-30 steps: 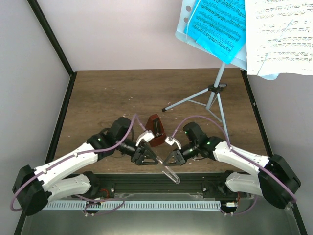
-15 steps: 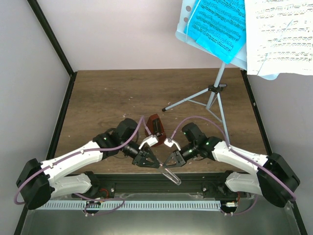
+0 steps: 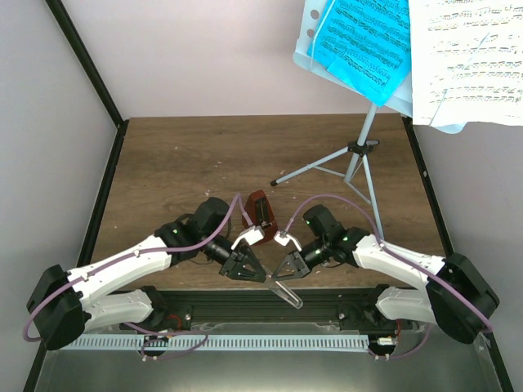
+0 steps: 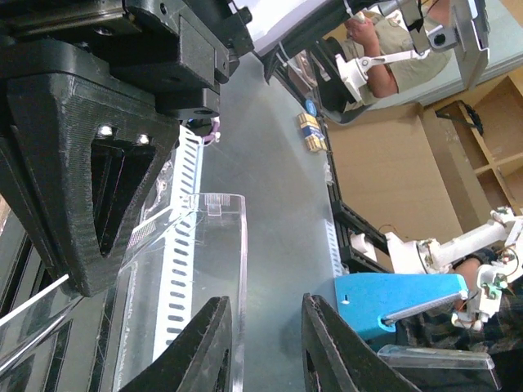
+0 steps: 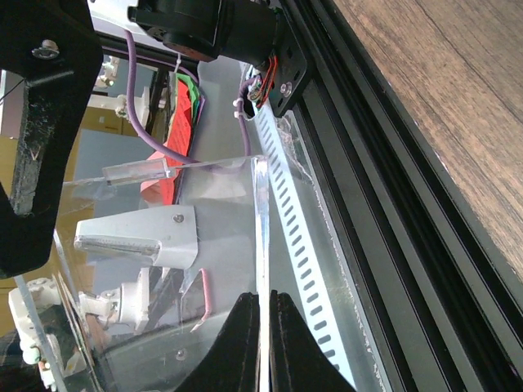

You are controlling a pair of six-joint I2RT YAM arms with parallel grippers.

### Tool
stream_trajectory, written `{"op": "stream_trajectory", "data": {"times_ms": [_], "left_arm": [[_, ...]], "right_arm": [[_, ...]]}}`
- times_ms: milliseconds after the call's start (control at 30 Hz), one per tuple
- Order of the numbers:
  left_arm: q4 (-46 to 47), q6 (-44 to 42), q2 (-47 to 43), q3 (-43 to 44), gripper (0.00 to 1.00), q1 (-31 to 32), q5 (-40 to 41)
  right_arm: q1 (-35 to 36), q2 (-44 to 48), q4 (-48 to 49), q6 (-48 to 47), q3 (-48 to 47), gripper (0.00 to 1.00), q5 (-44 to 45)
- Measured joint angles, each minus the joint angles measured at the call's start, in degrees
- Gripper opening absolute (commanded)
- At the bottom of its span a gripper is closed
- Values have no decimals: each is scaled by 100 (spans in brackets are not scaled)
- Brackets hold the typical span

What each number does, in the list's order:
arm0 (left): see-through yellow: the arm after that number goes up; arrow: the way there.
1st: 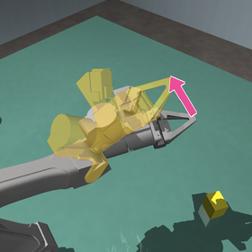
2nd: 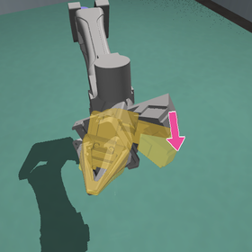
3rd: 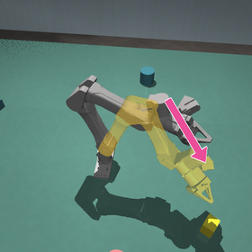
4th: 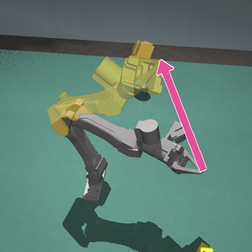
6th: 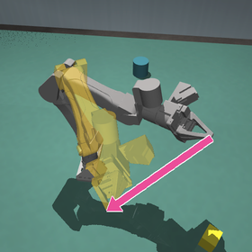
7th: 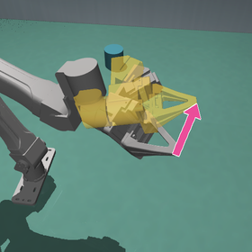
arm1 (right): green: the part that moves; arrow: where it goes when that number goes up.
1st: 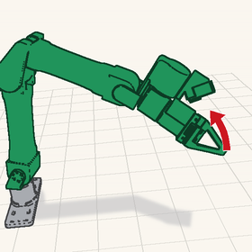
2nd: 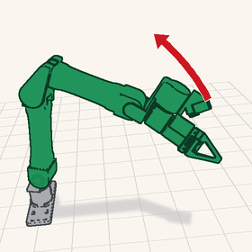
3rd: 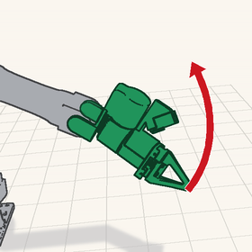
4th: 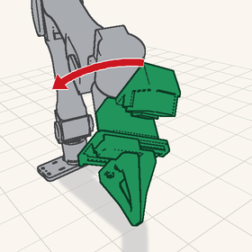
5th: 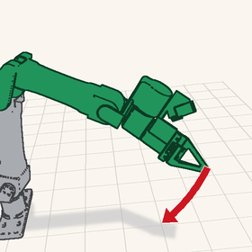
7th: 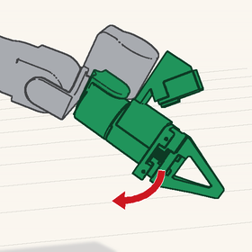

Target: Pack up the instrument practice props

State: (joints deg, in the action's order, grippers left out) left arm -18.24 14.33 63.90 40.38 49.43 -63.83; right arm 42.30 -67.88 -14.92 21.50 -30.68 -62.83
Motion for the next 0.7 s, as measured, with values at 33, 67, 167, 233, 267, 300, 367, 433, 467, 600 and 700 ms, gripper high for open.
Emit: {"op": "stream_trajectory", "data": {"times_ms": [33,67,167,233,267,300,367,433,467,600,700], "left_arm": [[2,-4,2,0,23,0,-9],[2,-11,2,0,22,0,-11],[-9,-70,28,0,16,0,-9],[-13,-120,66,0,14,0,-11],[-15,-127,79,0,12,0,-9],[-20,-133,87,0,8,0,-9],[-17,-153,96,0,4,0,-2],[-11,-142,105,0,0,-4,-9],[15,-138,107,0,0,-4,-7],[63,-107,109,-2,0,-4,11],[76,-59,94,-2,0,-9,92]], "right_arm": [[-2,0,-2,-2,0,1,-9],[-7,0,0,-2,0,1,-20],[-7,0,0,-2,0,1,-42],[-13,0,-7,-4,0,1,-57],[-13,0,-7,-7,0,1,-61],[-13,0,-7,-7,0,1,-66],[-13,-4,-2,-13,0,1,-98],[-17,-13,0,-26,0,1,-122],[-20,-24,-2,-28,0,1,-138],[-79,-48,-7,-52,0,6,-190],[-177,-15,-50,-114,0,45,-164]]}}
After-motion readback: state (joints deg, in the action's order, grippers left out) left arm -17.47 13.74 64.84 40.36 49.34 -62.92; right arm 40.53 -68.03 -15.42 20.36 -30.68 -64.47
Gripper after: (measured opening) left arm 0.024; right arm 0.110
